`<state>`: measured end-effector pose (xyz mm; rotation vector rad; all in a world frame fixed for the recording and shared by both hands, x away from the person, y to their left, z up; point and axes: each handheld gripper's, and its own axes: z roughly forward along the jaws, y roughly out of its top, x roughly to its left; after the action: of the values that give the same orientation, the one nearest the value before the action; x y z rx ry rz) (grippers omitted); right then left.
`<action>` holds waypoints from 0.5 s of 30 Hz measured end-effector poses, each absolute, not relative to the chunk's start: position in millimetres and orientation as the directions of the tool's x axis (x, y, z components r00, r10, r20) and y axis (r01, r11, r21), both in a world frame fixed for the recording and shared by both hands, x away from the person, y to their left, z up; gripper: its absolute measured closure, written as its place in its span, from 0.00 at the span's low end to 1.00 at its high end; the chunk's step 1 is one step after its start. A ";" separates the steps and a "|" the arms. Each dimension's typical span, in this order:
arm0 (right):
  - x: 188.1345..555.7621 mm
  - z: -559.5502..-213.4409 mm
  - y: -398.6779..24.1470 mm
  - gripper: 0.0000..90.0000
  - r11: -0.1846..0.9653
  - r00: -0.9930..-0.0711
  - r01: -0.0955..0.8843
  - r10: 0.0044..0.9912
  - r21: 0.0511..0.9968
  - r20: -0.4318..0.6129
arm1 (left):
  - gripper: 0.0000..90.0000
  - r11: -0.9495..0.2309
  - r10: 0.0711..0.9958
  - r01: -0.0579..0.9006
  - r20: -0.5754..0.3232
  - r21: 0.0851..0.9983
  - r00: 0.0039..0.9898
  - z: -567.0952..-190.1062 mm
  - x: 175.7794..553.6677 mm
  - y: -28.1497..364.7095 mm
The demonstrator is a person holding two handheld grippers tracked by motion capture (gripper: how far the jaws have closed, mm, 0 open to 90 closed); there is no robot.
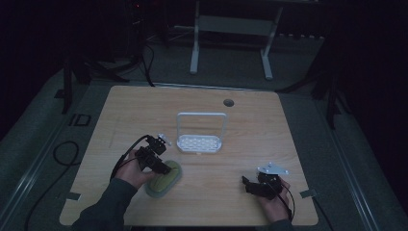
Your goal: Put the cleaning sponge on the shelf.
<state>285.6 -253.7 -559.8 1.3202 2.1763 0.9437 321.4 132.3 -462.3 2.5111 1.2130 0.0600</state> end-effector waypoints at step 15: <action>285.6 -559.7 -253.6 0.24 0.317 -0.458 0.602 0.889 0.733 -0.008 | 0.56 -0.610 0.747 0.751 -0.131 0.255 0.651 -464.2 328.5 124.5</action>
<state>285.6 -253.6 -559.7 1.3219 2.1765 0.9436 328.5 124.5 -464.2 2.5851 1.2030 -0.0158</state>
